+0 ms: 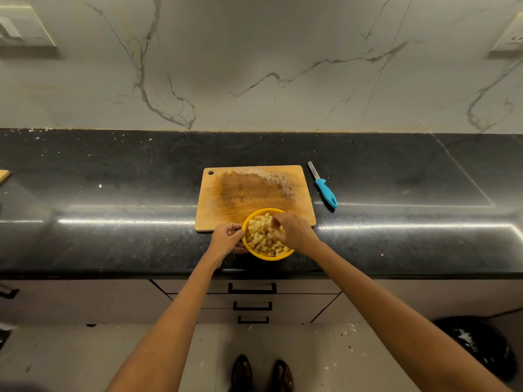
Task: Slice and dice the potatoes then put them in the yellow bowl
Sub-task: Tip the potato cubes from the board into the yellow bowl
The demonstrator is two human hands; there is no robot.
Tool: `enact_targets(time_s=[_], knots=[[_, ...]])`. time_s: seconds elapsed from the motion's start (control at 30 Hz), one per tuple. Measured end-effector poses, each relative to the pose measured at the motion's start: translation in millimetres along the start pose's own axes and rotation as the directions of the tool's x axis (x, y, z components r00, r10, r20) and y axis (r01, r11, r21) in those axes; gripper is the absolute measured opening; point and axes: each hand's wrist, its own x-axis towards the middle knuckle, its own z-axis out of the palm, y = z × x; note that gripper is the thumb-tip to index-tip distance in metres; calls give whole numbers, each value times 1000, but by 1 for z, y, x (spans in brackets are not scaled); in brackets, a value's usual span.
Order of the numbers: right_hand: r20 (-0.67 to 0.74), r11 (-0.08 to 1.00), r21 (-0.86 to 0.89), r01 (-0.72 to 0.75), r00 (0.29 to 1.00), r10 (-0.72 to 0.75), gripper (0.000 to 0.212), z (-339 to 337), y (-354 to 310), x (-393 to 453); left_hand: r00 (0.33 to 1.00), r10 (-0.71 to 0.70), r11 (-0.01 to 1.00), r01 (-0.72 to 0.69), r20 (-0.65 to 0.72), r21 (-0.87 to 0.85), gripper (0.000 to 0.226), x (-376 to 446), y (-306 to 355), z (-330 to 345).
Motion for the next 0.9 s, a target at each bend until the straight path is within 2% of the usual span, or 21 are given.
enact_targets(time_s=[0.1,0.37,0.5,0.63,0.9], knots=[[-16,999,40,15,1000,-14,8,-1,-1,0,1000,-3,1000,3,2,3,16,1,-1,-1],[-18,988,157,2,1000,1,20,-5,4,1,1000,2,1000,-2,8,5,16,1,-1,-2],[-48,990,144,-2,999,9,17,-3,8,-1,1000,-1,1000,1,8,11,16,1,-1,-2],[5,992,120,-36,999,36,20,-1,11,0,1000,-3,1000,3,15,17,16,2,-1,-2],[24,993,95,-72,997,70,14,-1,12,5,1000,1,1000,-1,24,9,15,0,-1,-2]])
